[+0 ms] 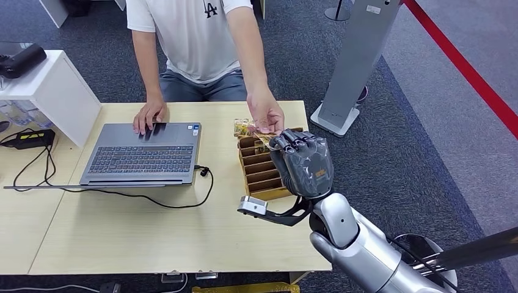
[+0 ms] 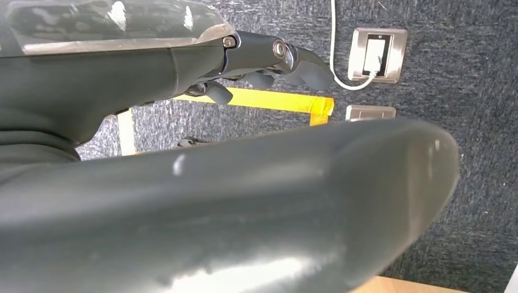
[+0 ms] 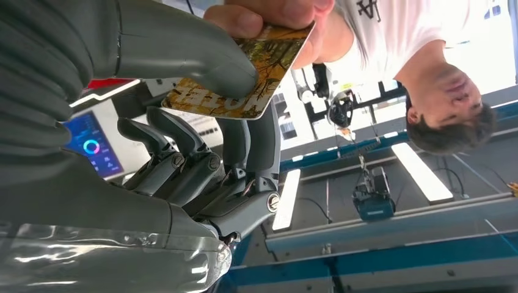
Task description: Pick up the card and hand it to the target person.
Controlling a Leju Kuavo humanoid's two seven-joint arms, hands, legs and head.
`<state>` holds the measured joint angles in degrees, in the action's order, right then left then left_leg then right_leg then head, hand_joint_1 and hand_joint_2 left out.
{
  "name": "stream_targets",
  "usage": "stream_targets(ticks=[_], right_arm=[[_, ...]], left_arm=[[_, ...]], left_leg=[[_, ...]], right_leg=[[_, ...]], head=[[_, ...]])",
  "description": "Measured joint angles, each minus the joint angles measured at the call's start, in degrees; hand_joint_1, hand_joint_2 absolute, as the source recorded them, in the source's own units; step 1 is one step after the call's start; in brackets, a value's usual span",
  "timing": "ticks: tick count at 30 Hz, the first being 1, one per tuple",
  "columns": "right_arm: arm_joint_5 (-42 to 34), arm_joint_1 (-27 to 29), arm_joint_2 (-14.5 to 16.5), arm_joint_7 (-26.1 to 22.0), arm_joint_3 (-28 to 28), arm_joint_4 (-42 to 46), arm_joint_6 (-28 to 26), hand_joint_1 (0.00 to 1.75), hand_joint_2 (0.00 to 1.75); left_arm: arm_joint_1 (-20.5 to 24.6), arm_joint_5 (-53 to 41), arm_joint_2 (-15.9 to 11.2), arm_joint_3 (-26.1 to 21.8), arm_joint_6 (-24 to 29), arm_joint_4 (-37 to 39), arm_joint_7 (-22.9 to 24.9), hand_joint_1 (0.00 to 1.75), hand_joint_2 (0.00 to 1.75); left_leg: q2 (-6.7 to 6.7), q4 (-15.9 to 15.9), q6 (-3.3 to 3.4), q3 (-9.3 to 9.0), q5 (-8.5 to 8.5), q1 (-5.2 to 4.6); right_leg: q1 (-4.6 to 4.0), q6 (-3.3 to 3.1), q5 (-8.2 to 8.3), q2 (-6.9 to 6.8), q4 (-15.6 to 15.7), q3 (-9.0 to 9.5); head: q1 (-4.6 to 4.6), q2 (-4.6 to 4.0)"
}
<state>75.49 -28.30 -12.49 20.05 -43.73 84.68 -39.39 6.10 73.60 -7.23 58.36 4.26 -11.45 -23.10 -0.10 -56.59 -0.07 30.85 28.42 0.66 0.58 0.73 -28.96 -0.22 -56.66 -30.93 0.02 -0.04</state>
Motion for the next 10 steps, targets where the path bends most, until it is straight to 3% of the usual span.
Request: stream_targets(ticks=[1, 4, 10], right_arm=[[-1.0, 0.2, 0.1, -0.7, 0.2, -0.2, 0.0, 0.0, 1.75], [-6.8, 1.2, 0.9, -4.5, 1.2, -0.8, 0.0, 0.0, 1.75], [-28.0, 3.9, 2.8, -15.9, 4.4, -1.8, 0.0, 0.0, 1.75]], left_arm=[[0.0, 0.0, 0.0, 0.0, 0.0, 0.0, 0.0, 0.0, 0.0], [-0.1, 0.1, 0.0, 0.0, 0.0, 0.0, 0.1, 0.0, 0.0], [-0.2, 0.8, 0.0, 0.0, 0.1, 0.0, -0.7, 0.0, 0.0]], left_leg=[[0.0, 0.0, 0.0, 0.01, 0.0, 0.0], [0.0, 0.0, 0.0, 0.02, 0.0, 0.0], [0.0, 0.0, 0.0, 0.02, 0.0, 0.0]], right_leg=[[0.0, 0.0, 0.0, 0.0, 0.0, 0.0], [0.0, 0.0, -0.01, 0.0, 0.0, -0.01], [0.0, -0.01, -0.01, -0.01, 0.0, -0.01]], head=[[0.01, 0.0], [0.01, 0.0], [-0.04, 0.0]])
